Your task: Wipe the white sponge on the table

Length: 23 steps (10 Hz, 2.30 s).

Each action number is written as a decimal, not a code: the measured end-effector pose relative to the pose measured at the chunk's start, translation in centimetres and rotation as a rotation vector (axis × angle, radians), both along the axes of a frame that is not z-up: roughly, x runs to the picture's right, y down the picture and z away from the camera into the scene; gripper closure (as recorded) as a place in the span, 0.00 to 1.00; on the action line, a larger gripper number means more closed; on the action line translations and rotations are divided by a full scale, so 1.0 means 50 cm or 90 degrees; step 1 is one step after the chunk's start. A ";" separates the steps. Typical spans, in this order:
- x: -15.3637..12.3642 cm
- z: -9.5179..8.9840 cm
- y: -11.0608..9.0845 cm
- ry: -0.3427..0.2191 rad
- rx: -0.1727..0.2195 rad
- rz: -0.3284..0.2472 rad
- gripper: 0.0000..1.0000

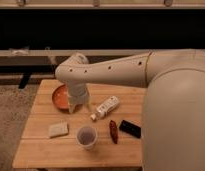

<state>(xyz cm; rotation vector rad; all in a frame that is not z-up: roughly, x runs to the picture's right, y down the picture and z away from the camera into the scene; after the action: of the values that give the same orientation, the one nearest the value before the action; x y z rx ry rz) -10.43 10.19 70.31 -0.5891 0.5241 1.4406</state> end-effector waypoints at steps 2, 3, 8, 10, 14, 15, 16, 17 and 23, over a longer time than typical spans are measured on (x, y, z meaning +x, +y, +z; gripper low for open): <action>0.000 0.000 0.000 0.000 0.000 0.000 0.35; 0.000 0.000 0.000 0.000 0.000 0.000 0.35; 0.000 0.000 0.000 0.000 0.000 0.000 0.35; 0.000 0.000 0.000 0.000 0.000 0.000 0.35; 0.000 0.000 0.000 0.000 0.000 0.000 0.35; 0.000 0.000 0.000 0.000 0.000 0.000 0.35; 0.000 0.000 0.000 0.000 0.000 0.000 0.35; 0.000 0.000 0.000 0.000 -0.001 0.001 0.35; -0.114 0.011 0.018 -0.214 0.009 -0.192 0.35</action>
<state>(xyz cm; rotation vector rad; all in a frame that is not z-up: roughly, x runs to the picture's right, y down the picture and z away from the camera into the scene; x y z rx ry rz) -16.12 11.06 70.84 -0.6937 0.3190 1.0331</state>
